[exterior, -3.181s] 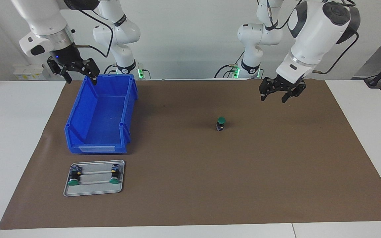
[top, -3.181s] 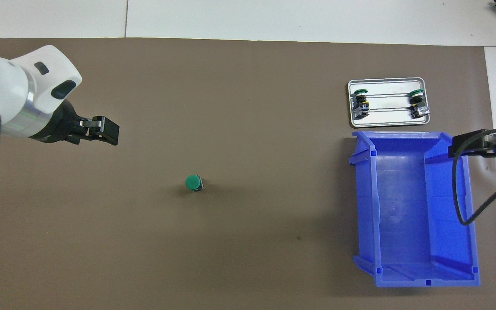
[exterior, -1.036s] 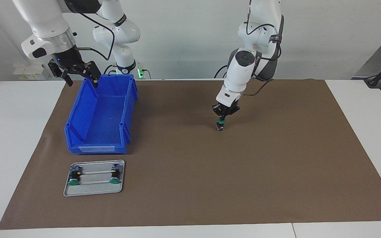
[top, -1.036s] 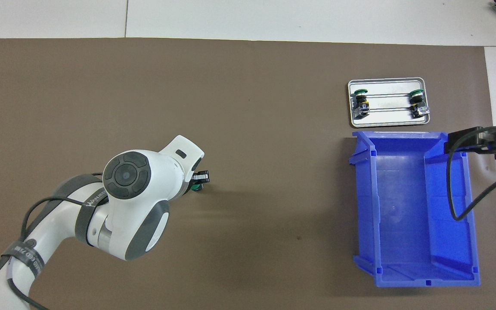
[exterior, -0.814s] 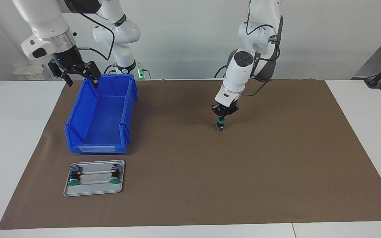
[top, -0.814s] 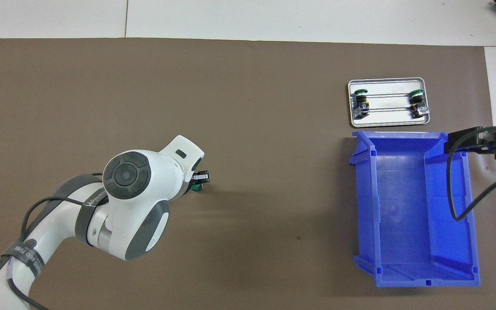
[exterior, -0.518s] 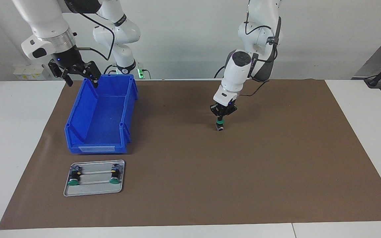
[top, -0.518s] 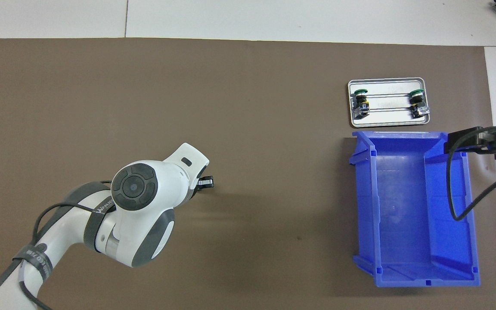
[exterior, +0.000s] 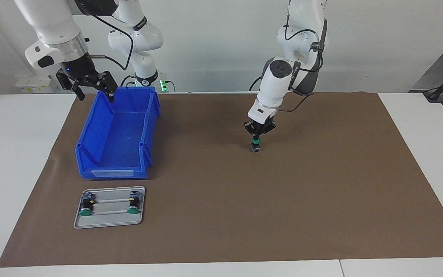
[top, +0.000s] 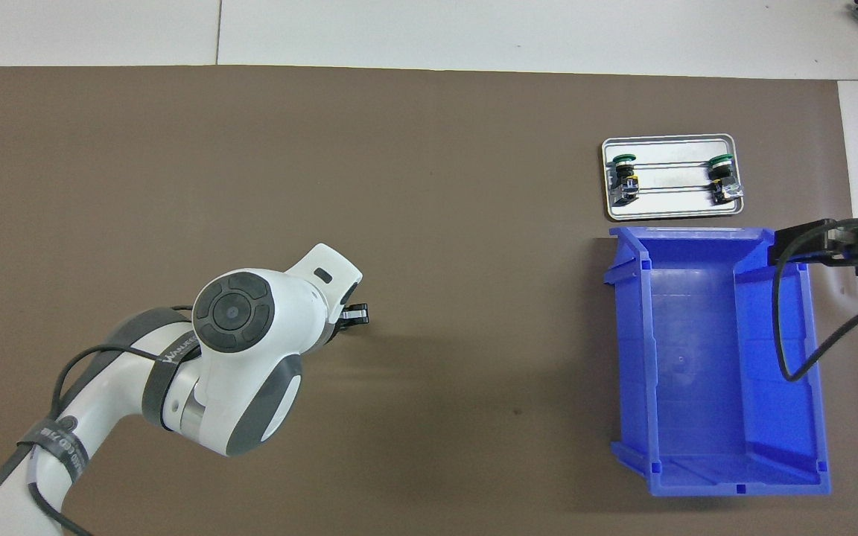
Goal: Place and press button with both arms
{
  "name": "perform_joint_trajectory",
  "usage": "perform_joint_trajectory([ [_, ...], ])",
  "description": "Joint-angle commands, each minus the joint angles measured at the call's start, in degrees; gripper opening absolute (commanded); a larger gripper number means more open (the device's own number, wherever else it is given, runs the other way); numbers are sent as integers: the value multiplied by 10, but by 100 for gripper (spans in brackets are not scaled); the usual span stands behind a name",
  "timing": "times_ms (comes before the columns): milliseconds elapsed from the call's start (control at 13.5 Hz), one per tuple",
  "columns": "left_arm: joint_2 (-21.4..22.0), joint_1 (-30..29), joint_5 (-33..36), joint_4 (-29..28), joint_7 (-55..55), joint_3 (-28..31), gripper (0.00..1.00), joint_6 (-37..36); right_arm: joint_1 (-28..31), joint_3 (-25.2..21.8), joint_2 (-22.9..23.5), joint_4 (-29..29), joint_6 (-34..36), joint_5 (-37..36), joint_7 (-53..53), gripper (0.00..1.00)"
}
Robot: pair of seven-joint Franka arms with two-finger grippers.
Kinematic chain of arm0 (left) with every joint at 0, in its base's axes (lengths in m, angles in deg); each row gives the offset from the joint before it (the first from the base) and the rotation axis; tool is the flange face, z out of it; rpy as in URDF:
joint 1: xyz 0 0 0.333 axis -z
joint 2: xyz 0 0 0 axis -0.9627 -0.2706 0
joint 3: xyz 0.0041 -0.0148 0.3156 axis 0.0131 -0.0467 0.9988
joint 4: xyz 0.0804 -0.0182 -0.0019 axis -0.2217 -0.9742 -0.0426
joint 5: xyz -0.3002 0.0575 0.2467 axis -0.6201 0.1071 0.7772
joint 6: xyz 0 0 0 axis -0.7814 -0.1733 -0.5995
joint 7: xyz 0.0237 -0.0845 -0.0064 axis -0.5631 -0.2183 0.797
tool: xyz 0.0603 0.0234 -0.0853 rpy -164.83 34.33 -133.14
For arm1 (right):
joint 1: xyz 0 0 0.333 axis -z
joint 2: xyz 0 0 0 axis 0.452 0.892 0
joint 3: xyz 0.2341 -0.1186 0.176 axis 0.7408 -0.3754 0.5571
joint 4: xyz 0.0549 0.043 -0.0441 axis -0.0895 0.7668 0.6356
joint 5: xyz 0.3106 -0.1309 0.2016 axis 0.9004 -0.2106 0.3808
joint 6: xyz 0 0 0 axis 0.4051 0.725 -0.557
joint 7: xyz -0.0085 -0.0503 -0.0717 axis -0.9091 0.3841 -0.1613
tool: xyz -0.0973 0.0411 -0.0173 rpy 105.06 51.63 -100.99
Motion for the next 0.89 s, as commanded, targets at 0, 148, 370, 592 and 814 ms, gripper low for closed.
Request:
perform_joint_trajectory([
  [0, -15, -2, -3, 14, -14, 3, 0, -22, 8, 6, -14, 19, -15, 2, -8, 100],
  [148, -14, -4, -3, 27, -14, 5, 0, -34, 9, 6, -14, 19, -15, 2, -8, 100],
  [370, -15, -30, -3, 117, -18, 6, 0, -144, 9, 6, -14, 18, -15, 3, -8, 100],
  [592, -16, -88, -3, 187, -87, 6, 0, -231, 8, 6, -14, 19, -14, 3, -8, 100],
  [814, -3, -166, 2, 206, -195, 8, 0, -277, -41, 8, -12, 24, -29, 11, 1, 100],
])
